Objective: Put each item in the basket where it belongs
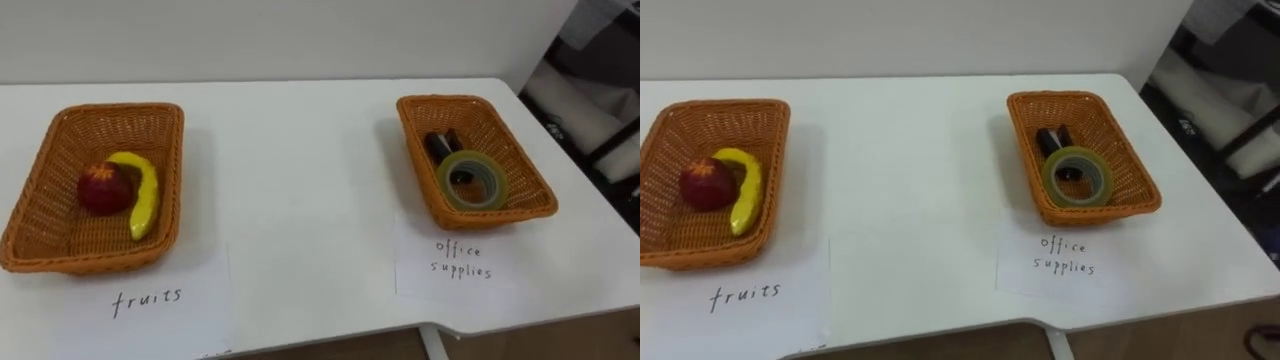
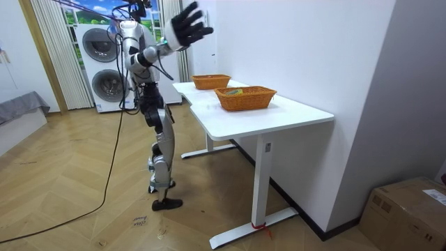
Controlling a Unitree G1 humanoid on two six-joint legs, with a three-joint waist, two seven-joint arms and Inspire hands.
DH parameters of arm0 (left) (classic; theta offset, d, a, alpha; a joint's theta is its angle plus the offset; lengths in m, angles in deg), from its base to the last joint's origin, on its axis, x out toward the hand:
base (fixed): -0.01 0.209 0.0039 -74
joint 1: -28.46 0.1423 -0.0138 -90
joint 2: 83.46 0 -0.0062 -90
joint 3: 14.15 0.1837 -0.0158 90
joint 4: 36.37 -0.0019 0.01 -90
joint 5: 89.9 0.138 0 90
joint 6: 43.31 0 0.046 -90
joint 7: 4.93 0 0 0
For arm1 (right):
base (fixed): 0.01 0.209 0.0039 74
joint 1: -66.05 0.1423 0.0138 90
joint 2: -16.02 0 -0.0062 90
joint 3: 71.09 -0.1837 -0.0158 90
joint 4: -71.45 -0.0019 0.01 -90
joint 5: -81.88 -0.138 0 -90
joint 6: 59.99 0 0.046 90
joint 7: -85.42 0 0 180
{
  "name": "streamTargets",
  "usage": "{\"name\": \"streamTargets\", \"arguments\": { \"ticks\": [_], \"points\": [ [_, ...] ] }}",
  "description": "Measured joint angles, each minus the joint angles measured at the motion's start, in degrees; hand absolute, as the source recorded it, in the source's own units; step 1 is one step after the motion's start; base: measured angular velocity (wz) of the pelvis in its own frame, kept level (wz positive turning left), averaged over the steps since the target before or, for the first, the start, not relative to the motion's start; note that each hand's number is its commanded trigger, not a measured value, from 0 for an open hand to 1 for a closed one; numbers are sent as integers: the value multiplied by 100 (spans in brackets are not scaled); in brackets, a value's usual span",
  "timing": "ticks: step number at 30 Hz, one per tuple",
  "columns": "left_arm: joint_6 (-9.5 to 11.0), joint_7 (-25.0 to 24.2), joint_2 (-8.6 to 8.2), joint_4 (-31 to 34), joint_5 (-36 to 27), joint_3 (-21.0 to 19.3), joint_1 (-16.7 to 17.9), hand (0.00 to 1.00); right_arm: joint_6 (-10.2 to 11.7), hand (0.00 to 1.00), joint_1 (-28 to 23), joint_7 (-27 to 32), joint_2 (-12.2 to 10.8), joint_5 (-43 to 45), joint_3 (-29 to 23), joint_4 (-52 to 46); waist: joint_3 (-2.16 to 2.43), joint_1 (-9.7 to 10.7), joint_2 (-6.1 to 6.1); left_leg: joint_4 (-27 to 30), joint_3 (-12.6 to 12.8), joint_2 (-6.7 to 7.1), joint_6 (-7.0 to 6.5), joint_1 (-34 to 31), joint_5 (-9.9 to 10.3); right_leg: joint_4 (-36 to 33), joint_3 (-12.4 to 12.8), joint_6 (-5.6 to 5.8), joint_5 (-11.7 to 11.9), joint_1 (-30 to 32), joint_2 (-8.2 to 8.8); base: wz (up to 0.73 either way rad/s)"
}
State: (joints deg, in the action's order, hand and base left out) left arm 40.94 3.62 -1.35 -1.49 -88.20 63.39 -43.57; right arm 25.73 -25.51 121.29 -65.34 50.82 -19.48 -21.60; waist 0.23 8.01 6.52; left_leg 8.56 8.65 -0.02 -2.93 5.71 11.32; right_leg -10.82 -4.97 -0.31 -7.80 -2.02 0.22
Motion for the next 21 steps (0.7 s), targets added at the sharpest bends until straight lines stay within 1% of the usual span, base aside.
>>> {"name": "streamTargets", "arguments": {
  "ticks": [1,2,4,5,7,10,12,14,17,19,21],
  "points": [
    [3,-1,4,0,1,-84,-12,0,9,0,-44,108,0,-8,-122,93,2,11,-21,-7,55,-24,12,-2,31,3,28,-11,9,-5,-18,-21],
    [2,1,30,0,1,-102,-14,0,82,0,-118,205,1,-9,-201,228,2,81,-14,-8,58,-35,19,-1,38,7,27,-14,10,-9,-27,-12],
    [2,1,52,2,2,-105,-36,0,123,0,-229,296,0,-17,-352,499,-1,170,-11,-6,61,-45,27,-8,44,12,19,-15,10,-6,-36,0],
    [2,1,52,5,2,-105,-42,0,123,0,-272,342,0,-23,-385,589,-2,196,-10,-6,62,-46,29,-8,45,10,18,-16,9,-4,-38,0],
    [5,-2,51,8,-1,-94,-43,0,126,0,-447,486,0,-142,-419,941,-2,322,-13,-6,75,-50,37,-10,52,18,25,-30,-4,0,-43,0],
    [7,-2,47,35,-33,-94,-42,0,126,0,-696,649,-5,-552,-500,1255,-2,361,-8,-15,101,-46,42,-8,57,8,93,-37,-49,44,-51,-6],
    [7,-2,47,85,-117,-111,-29,0,141,0,-703,716,-4,-787,-566,1483,-1,405,-6,-22,157,-53,44,-17,57,-4,172,-40,-65,110,-65,-11],
    [7,-3,55,116,-164,-138,-40,0,227,0,-705,803,-5,-1226,-612,1953,1,416,18,-24,168,-61,53,-19,65,8,164,-41,-64,115,-72,-6],
    [18,-20,55,129,-228,-137,-50,0,251,0,-784,912,-17,-1550,-619,2415,6,425,9,-37,186,-64,54,-27,72,21,165,-42,-62,113,-77,0],
    [28,-30,56,159,-228,-140,-44,0,380,0,-819,980,-114,-1670,-633,2805,20,428,-23,-79,207,-66,56,-5,73,16,185,-42,-61,91,-92,-2],
    [42,-31,66,186,-228,-144,-9,0,472,0,-855,971,-167,-1728,-639,3268,20,425,-28,-78,211,-70,58,-8,74,13,181,-43,-61,86,-99,0]
  ]
}}
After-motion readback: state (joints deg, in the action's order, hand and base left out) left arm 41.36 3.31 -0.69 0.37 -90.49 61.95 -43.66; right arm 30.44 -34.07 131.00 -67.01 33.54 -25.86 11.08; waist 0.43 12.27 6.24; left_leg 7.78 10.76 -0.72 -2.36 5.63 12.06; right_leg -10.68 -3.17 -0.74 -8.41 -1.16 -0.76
